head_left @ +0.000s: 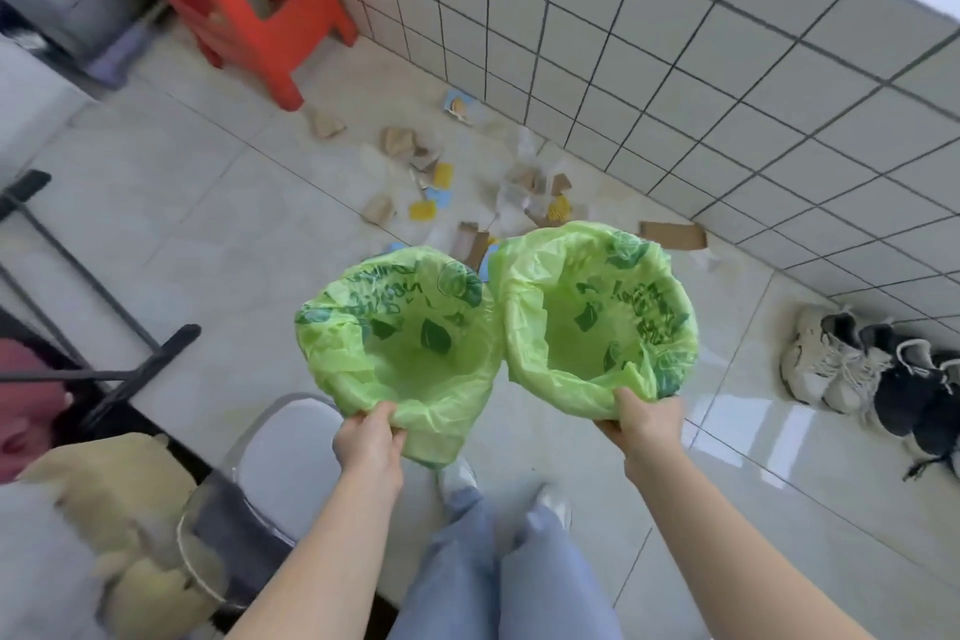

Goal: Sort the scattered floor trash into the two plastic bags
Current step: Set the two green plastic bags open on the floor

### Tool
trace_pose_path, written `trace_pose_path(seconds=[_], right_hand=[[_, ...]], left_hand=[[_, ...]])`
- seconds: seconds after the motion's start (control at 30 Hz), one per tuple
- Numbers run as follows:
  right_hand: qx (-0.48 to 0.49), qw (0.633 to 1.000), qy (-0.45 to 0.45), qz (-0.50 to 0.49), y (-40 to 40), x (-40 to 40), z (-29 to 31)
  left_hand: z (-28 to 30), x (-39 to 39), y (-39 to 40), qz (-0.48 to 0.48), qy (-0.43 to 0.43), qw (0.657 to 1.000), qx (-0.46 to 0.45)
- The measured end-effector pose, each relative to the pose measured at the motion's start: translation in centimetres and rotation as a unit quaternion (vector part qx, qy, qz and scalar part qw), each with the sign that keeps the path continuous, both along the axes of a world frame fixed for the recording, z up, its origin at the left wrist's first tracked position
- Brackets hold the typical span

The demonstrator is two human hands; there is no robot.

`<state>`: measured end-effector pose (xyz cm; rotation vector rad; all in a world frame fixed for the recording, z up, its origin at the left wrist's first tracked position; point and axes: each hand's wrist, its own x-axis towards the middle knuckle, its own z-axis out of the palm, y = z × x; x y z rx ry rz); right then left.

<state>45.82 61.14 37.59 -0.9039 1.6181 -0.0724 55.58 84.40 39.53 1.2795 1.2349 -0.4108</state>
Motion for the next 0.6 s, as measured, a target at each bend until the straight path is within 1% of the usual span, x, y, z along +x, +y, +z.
trace_pose_path(seconds=[0.1, 0.3, 0.5, 0.6], right_hand=[[0.000, 1.000, -0.012, 0.025, 1.5, 3.8, -0.2], [0.007, 0.995, -0.039, 0.086, 3.0, 11.4, -0.2], [-0.013, 0.987, -0.007, 0.161, 3.3, 18.8, 0.0], [-0.010, 0.981, -0.012, 0.192, 3.8, 23.3, 0.2]], left_hand=[[-0.2, 2.9, 2.0, 0.031, 0.007, 0.999, 0.015], [-0.7, 8.2, 4.1, 0.091, 0.011, 0.996, 0.015], [-1.4, 12.5, 5.2, 0.152, 0.021, 0.988, 0.024], [-2.0, 15.0, 5.9, 0.176, 0.023, 0.984, 0.023]])
